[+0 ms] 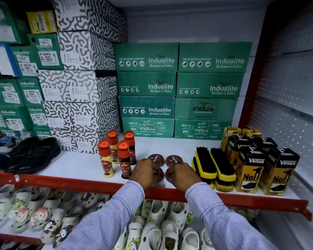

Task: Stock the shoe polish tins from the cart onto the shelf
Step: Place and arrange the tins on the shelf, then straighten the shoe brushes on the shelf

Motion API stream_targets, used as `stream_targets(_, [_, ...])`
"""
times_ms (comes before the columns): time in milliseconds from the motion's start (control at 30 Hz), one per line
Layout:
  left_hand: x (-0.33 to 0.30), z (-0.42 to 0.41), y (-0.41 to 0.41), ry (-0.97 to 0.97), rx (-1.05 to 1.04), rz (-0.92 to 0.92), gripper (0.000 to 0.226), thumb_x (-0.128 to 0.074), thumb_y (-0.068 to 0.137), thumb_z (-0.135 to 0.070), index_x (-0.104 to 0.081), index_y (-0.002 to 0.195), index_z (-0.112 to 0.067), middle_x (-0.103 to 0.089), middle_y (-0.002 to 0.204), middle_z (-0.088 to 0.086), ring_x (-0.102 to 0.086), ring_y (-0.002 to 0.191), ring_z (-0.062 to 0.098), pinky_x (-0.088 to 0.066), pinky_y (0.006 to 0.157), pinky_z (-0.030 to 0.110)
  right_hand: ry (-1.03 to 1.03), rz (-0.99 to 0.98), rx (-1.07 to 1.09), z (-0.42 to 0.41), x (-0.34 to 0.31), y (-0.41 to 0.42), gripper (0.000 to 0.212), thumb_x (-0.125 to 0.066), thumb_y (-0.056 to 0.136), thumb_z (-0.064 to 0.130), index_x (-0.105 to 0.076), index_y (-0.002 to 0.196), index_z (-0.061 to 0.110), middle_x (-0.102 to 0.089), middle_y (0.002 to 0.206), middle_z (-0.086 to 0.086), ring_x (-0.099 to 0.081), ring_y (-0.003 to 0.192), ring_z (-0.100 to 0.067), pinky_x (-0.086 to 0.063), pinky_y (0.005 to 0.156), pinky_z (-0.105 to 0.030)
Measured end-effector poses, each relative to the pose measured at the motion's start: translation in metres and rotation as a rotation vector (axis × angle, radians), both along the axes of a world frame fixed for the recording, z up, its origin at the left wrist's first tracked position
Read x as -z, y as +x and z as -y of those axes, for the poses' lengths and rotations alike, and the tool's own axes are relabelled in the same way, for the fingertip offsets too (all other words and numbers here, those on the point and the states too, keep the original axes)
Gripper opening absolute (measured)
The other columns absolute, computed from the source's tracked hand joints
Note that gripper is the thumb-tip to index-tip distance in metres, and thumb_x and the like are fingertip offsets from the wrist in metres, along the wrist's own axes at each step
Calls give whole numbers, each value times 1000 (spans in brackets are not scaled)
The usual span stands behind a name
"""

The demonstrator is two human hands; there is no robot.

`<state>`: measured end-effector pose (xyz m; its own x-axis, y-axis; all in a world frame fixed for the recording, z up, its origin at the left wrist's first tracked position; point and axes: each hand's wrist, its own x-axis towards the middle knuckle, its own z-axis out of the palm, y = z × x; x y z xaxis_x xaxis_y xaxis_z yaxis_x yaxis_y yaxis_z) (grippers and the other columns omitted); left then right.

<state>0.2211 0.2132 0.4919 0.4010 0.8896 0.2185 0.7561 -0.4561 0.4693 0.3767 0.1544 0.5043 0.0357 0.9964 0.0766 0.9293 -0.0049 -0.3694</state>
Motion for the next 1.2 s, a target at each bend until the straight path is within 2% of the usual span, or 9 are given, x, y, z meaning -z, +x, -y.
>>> stream_targets(133, [-1, 3, 0, 45, -10, -31, 25, -68, 72, -38, -79, 91, -25, -78, 93, 6, -73, 89, 25, -61, 79, 34, 81, -4, 30, 6, -6, -1, 18, -52, 85, 24, -65, 97, 20, -65, 106, -13, -63, 99, -38, -41, 69, -30])
stream_targets(200, [-9, 8, 2, 130, -13, -55, 28, -60, 71, -38, -70, 95, -26, -72, 96, 5, -70, 97, 29, -60, 79, 39, 158, 25, 4, 13, -13, 2, 18, -53, 81, 23, -61, 97, 22, -64, 113, -10, -60, 109, -35, -48, 78, -34])
stream_targets(267, [-17, 14, 7, 192, 0, -115, 37, -59, 78, -36, -62, 115, -33, -63, 131, 9, -55, 128, 36, -53, 99, 47, 204, 113, 0, 21, -21, 11, 42, -52, 85, 16, -59, 126, 21, -51, 144, -12, -42, 136, -34, -43, 106, -43])
stream_targets(333, [-24, 24, 17, 205, 16, -163, 62, -59, 89, -34, -40, 147, -27, -30, 163, 10, -26, 151, 38, -33, 118, 57, 253, 159, 70, 31, -29, 24, 62, -48, 90, 15, -37, 150, 20, -24, 163, -11, -16, 152, -33, -26, 120, -48])
stream_targets(400, [-29, 35, 29, 247, 60, -182, 71, -55, 94, -32, -22, 156, -25, -10, 170, 7, -7, 157, 36, -18, 125, 59, 294, 206, 118, 38, -33, 39, 64, -44, 94, 19, -25, 155, 19, -10, 167, -11, -4, 154, -31, -18, 123, -48])
stream_targets(500, [-29, 48, 56, 271, 188, -224, 70, -51, 95, -31, -19, 157, -24, -6, 170, 2, 1, 158, 31, -10, 126, 57, 263, 219, 178, 52, -33, 63, 65, -43, 95, 16, -20, 156, 13, -8, 167, -11, -4, 154, -30, -14, 124, -44])
stream_targets(867, [-18, 58, 120, 146, 380, -191, 63, -50, 89, -28, -38, 150, -28, -35, 163, 0, -24, 154, 26, -28, 121, 59, 82, 148, 224, 80, -13, 101, 52, -48, 91, 12, -38, 142, 8, -46, 144, -13, -47, 132, -32, -44, 103, -40])
stream_targets(1000, [-19, 60, 123, 168, 353, -125, 57, -59, 83, -20, -54, 140, -23, -56, 146, 3, -51, 135, 24, -43, 114, 44, 75, 127, 218, 79, -14, 104, 44, -49, 87, 9, -46, 131, 9, -51, 132, -13, -55, 119, -33, -50, 94, -42])
stream_targets(1200, [-25, 65, 123, 176, 329, -101, 56, -64, 83, -6, -58, 137, -18, -60, 138, 3, -56, 128, 24, -43, 108, 32, 81, 132, 215, 79, -17, 106, 44, -52, 86, 8, -51, 130, 10, -53, 129, -12, -58, 115, -33, -52, 90, -41])
